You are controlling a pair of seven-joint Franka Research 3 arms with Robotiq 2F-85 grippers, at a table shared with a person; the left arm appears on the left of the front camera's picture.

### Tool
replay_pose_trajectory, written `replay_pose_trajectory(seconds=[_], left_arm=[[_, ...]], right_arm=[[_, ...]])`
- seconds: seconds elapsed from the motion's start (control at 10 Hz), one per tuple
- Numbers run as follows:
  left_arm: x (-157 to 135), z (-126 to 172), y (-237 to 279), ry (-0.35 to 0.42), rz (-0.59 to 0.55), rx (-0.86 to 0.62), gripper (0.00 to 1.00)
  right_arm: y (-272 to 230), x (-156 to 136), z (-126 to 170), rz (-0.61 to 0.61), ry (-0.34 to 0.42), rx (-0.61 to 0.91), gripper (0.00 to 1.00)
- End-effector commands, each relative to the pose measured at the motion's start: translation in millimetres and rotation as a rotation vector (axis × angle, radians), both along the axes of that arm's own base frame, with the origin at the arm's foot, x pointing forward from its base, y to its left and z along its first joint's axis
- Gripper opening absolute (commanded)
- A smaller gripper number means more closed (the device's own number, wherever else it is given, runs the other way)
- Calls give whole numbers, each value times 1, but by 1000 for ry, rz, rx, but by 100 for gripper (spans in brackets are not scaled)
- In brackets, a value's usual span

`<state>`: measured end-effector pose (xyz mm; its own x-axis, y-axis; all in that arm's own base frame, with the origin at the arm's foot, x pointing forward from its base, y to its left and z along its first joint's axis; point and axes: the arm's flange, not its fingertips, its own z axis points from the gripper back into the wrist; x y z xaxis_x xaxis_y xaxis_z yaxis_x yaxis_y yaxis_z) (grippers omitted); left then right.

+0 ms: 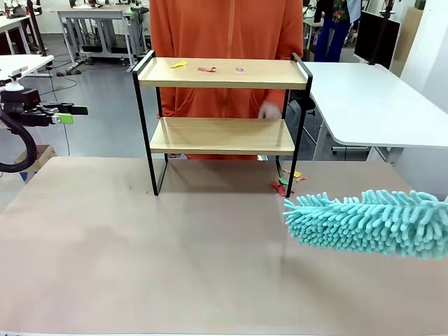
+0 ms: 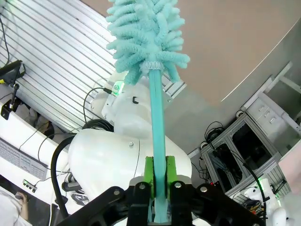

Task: Clean the shelf.
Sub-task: Clean the specific section of the Shelf indicated by the human with the Duster.

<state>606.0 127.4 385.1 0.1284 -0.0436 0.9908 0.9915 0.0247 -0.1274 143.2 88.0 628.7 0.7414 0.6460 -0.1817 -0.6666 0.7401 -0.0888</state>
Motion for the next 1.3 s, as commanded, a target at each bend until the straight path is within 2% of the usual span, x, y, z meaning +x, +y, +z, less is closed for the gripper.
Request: replay_pose_trajectory(seconds=[0.0,1.2], left_arm=[[-2,0,1,-15,-5,6,100],[-2,0,1,-15,-5,6,100]], right_arm=[[1,-2,0,2,4,14,13],[1,-2,0,2,4,14,13]])
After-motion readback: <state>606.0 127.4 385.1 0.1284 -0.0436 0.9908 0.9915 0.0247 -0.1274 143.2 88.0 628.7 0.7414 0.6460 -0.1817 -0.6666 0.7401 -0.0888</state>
